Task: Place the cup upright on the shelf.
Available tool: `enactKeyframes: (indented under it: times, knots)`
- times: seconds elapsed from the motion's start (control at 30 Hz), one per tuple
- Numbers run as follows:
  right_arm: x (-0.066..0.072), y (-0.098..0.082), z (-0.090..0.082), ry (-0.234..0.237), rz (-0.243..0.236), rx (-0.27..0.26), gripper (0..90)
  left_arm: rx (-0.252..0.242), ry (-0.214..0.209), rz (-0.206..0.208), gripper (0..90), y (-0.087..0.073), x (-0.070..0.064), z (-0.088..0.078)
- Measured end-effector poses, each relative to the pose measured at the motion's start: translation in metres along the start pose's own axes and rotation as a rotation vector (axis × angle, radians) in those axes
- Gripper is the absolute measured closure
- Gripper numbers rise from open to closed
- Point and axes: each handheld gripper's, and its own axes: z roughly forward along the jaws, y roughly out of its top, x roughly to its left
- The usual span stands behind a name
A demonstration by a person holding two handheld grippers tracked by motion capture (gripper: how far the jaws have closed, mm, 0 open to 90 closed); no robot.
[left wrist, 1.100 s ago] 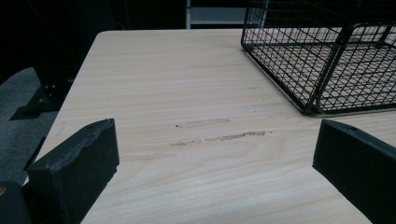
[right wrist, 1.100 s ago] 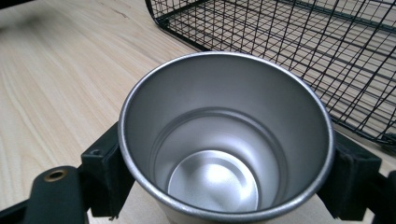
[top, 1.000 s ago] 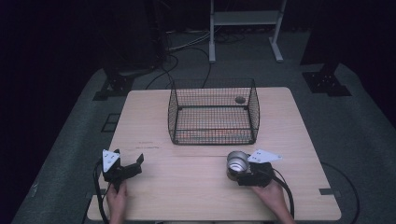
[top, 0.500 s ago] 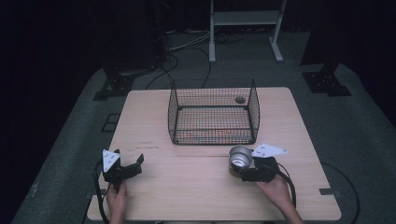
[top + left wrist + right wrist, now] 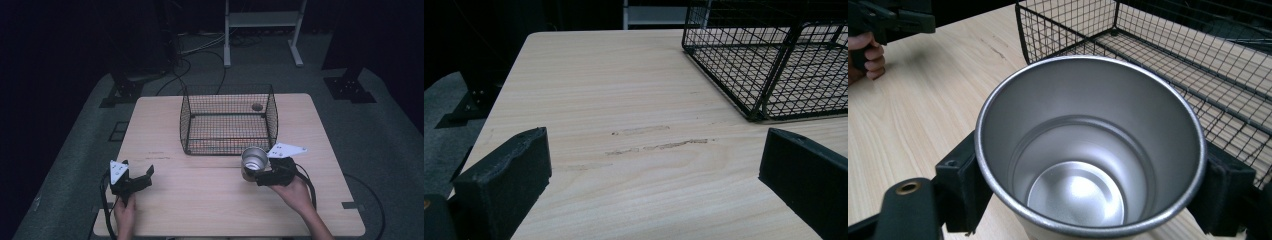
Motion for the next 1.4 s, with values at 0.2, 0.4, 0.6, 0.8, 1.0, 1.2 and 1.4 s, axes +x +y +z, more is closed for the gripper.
enactKeyframes:
  times: [0.2, 0.4, 0.6, 0.8, 1.0, 1.2, 1.4]
  knots:
    - [-0.002, 0.014, -0.001, 0.01, -0.008, -0.006, 17.8, 0.0, -0.001, -0.001, 0.0, 0.0, 0.0, 0.0]
    - [-0.004, 0.029, -0.003, 0.022, -0.017, -0.014, 17.8, 0.0, -0.001, -0.002, 0.0, 0.0, 0.0, 0.0]
    - [-0.007, 0.041, -0.005, 0.033, -0.026, -0.017, 17.8, 0.0, -0.001, -0.001, 0.0, 0.0, 0.0, 0.0]
    - [-0.009, 0.051, -0.005, 0.036, -0.027, -0.022, 17.8, 0.0, -0.001, -0.001, 0.0, 0.0, 0.0, 0.0]
    - [-0.012, 0.065, -0.006, 0.043, -0.035, -0.029, 17.9, -0.002, -0.003, -0.008, 0.0, 0.0, 0.001, 0.0]
    - [-0.014, 0.074, -0.004, 0.046, -0.037, -0.03, 17.8, 0.001, -0.003, -0.005, 0.0, 0.0, 0.001, -0.001]
    - [-0.016, 0.081, -0.002, 0.047, -0.046, -0.026, 17.8, -0.002, -0.003, -0.005, 0.0, 0.0, 0.001, -0.001]
